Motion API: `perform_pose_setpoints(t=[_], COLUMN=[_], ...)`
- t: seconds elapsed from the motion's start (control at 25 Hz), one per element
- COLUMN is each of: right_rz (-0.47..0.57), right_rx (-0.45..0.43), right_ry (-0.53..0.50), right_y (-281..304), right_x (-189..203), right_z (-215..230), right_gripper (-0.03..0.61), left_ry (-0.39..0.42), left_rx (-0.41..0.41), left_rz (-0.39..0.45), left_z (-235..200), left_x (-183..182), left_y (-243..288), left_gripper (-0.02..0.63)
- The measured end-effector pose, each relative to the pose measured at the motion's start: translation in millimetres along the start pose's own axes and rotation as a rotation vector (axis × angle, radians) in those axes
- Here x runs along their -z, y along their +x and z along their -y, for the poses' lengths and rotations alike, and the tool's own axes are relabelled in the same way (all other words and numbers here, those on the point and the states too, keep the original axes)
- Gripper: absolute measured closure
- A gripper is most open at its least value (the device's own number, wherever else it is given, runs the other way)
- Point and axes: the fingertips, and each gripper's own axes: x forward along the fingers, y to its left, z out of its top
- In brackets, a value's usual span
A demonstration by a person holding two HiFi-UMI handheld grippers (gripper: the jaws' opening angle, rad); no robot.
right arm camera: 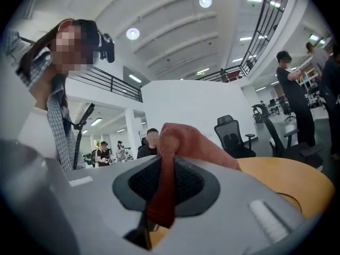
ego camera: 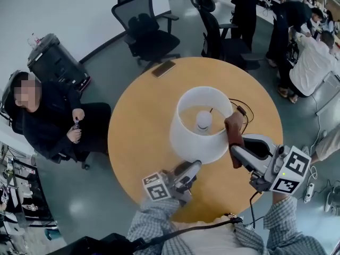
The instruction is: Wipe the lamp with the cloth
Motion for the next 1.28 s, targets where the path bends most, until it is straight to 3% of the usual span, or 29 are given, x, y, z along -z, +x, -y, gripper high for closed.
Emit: perform_pose_setpoints(t=[0.16,0.24,0.6,0.72,1.0,1.28], right_rz=[-0.003,-0.011,-0.158,-0.179,-0.253,-0.185], right_rx=[-0.079,-0.059,0.258,0.313,0.32,0.302], right_ry=[0.039,0.063,0.028,0.043,0.043,-0.016], right_y=[35,61,164,175,175,156], right_x=[-4,-4,33,44,84,51], right_z=[-60,-73,-62,-58,-58,-65], right_gripper=[0.515,0.515,0.515,0.514,0.514,0.514], left_ry=[-0.001,-0.001,0.001,-0.002,0.01,0.006], left_rx=[-0.001,0.001,0.002,0.002,-0.011,0.003], left_rz=[0.002,0.002,0.023,0.031,0.012,0.016], left_z=[-1,-1,-4,-7,-6,-2], left_x=[2,2,0,0,5,1], left_y=[0,0,-1,-3,-1,-3], left_gripper=[0.511,0.511,0.512,0.514,0.514,0.514])
